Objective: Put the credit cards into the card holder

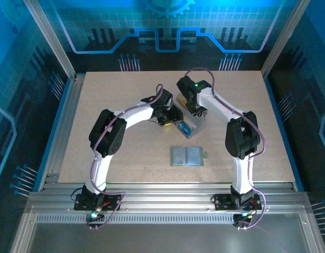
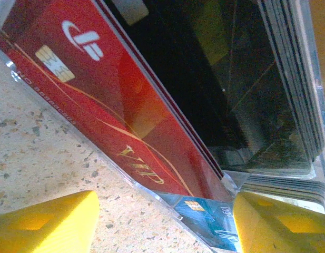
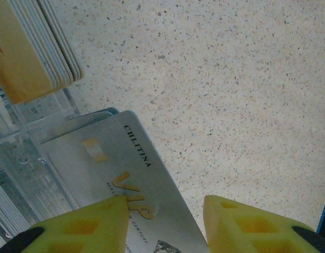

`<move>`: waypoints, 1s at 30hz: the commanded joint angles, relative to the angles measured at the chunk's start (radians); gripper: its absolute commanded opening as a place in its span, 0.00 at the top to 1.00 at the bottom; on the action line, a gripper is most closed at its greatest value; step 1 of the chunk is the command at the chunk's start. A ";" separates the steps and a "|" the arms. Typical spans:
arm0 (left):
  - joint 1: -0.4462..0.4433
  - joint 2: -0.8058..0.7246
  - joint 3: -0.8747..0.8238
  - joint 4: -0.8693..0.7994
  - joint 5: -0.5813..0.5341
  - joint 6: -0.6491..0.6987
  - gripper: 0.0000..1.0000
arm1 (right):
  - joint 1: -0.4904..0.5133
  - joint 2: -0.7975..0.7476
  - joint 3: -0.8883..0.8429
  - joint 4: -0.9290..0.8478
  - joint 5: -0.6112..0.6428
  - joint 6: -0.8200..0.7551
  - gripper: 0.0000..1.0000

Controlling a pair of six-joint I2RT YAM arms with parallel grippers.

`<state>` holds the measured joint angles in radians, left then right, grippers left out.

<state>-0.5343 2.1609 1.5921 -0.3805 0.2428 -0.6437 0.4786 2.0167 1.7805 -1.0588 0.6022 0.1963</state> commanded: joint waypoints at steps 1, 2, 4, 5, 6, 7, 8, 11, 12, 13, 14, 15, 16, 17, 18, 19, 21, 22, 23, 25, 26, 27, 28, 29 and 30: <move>0.000 0.042 -0.046 -0.067 -0.054 0.024 0.31 | 0.003 0.010 0.034 -0.032 0.026 -0.011 0.61; 0.000 0.042 -0.047 -0.066 -0.053 0.024 0.31 | 0.003 0.010 0.035 -0.031 0.020 -0.012 0.62; 0.001 0.042 -0.047 -0.066 -0.053 0.024 0.31 | 0.004 0.009 0.033 -0.027 0.011 -0.013 0.64; 0.002 0.043 -0.048 -0.065 -0.054 0.023 0.31 | 0.003 0.008 0.032 -0.027 0.009 -0.014 0.64; 0.002 0.042 -0.049 -0.065 -0.053 0.023 0.31 | 0.003 0.008 0.031 -0.027 0.005 -0.015 0.66; 0.002 0.041 -0.050 -0.064 -0.053 0.023 0.32 | 0.003 0.010 0.032 -0.027 0.004 -0.015 0.68; 0.004 0.041 -0.050 -0.064 -0.053 0.023 0.32 | 0.002 0.010 0.031 -0.027 0.005 -0.015 0.69; 0.006 0.040 -0.053 -0.064 -0.051 0.022 0.32 | 0.003 0.007 0.030 -0.030 0.007 -0.011 0.70; 0.005 0.041 -0.054 -0.062 -0.050 0.021 0.32 | 0.003 0.005 0.030 -0.031 0.009 -0.010 0.71; 0.005 0.041 -0.055 -0.061 -0.050 0.021 0.32 | 0.005 0.004 0.030 -0.033 0.012 -0.011 0.72; 0.007 0.041 -0.057 -0.060 -0.050 0.021 0.32 | 0.006 0.002 0.030 -0.034 0.014 -0.012 0.73; 0.007 0.040 -0.058 -0.059 -0.050 0.021 0.32 | 0.005 0.001 0.031 -0.035 0.016 -0.012 0.74; 0.007 0.042 -0.058 -0.058 -0.050 0.020 0.32 | 0.006 -0.001 0.032 -0.038 0.018 -0.014 0.75; 0.008 0.042 -0.060 -0.057 -0.049 0.019 0.32 | 0.005 -0.003 0.034 -0.039 0.020 -0.013 0.75; 0.008 0.042 -0.061 -0.056 -0.047 0.019 0.32 | 0.006 -0.004 0.036 -0.042 0.021 -0.014 0.76; 0.010 0.042 -0.062 -0.055 -0.047 0.018 0.32 | 0.007 -0.006 0.039 -0.045 0.021 -0.014 0.77; 0.011 0.042 -0.064 -0.053 -0.046 0.016 0.32 | 0.010 -0.007 0.043 -0.050 0.024 -0.014 0.79; 0.012 0.042 -0.064 -0.052 -0.045 0.016 0.32 | 0.012 -0.008 0.044 -0.053 0.024 -0.015 0.79; 0.011 0.043 -0.066 -0.052 -0.045 0.016 0.32 | 0.013 -0.009 0.043 -0.054 0.024 -0.014 0.79; 0.013 0.043 -0.068 -0.049 -0.043 0.015 0.32 | 0.017 -0.010 0.045 -0.059 0.021 -0.017 0.82; 0.014 0.043 -0.070 -0.048 -0.040 0.013 0.32 | 0.018 -0.010 0.046 -0.061 0.022 -0.016 0.83; 0.013 0.042 -0.070 -0.047 -0.040 0.013 0.32 | 0.019 -0.012 0.048 -0.065 0.023 -0.017 0.83; 0.013 0.043 -0.070 -0.046 -0.039 0.013 0.32 | 0.021 -0.012 0.051 -0.067 0.023 -0.018 0.84; 0.013 0.043 -0.070 -0.046 -0.039 0.013 0.32 | 0.021 -0.013 0.052 -0.069 0.022 -0.018 0.85; 0.015 0.042 -0.072 -0.045 -0.039 0.013 0.32 | 0.023 -0.015 0.055 -0.072 0.019 -0.020 0.86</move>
<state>-0.5293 2.1609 1.5677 -0.3279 0.2581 -0.6445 0.4961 2.0163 1.8008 -1.1042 0.5983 0.1814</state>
